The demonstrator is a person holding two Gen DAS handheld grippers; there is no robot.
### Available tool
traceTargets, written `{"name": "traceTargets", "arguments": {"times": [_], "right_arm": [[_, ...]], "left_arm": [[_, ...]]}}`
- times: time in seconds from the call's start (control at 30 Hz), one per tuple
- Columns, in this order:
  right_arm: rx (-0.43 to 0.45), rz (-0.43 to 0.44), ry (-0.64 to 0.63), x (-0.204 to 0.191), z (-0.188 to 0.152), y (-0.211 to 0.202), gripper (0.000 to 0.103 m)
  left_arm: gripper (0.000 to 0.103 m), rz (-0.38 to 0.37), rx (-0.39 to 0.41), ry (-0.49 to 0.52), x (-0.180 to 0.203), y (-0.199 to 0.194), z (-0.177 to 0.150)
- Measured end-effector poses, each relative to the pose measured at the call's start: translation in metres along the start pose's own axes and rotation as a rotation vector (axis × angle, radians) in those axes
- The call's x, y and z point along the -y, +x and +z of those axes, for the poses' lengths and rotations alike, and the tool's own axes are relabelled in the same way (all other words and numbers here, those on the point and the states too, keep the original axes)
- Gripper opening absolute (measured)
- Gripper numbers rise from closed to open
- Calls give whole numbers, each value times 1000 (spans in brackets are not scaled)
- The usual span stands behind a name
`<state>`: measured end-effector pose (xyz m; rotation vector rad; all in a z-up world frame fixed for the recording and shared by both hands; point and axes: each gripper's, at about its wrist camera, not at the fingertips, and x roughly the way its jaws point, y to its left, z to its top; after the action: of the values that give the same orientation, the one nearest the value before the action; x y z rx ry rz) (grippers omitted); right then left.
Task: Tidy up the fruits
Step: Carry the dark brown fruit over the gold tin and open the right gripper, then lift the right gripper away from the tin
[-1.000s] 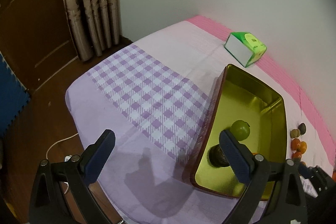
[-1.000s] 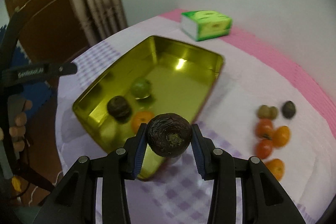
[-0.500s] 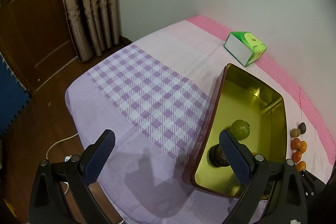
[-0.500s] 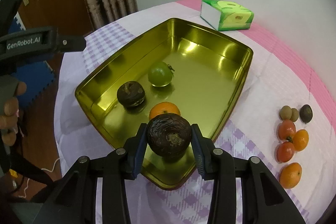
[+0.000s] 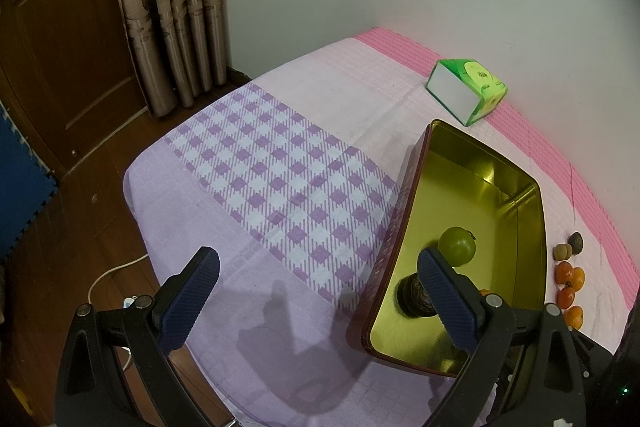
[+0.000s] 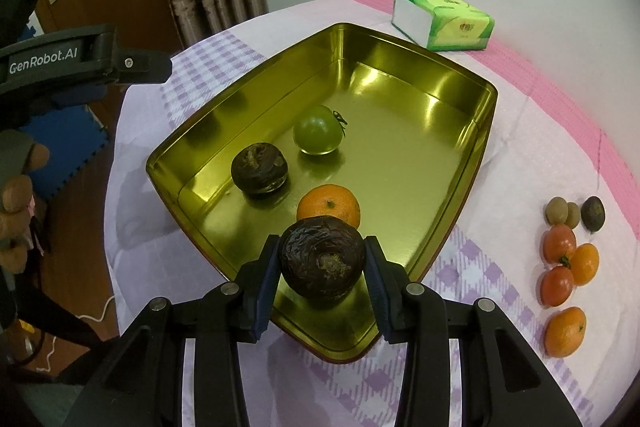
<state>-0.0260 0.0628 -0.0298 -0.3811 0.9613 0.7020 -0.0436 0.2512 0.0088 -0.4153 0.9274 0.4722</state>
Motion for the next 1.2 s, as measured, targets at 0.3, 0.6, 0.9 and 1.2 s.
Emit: {"name": "traceTargets", "arguments": {"times": [0.3,0.6,0.9,1.2], "right_arm": [[0,1,5,1,1,1,42],[20,5,27,5,2,-5,47],[70,11,75,18,2,-21,53],[227,-83,249,89,-14,-74,61]], "left_arm": [[98,1,-3,7,2,0,-2],[98,-1,-4,17,4,1,-2],[98,0,-4,40,7,1,-2],[98,6,21,91,16,-2,-5]]}}
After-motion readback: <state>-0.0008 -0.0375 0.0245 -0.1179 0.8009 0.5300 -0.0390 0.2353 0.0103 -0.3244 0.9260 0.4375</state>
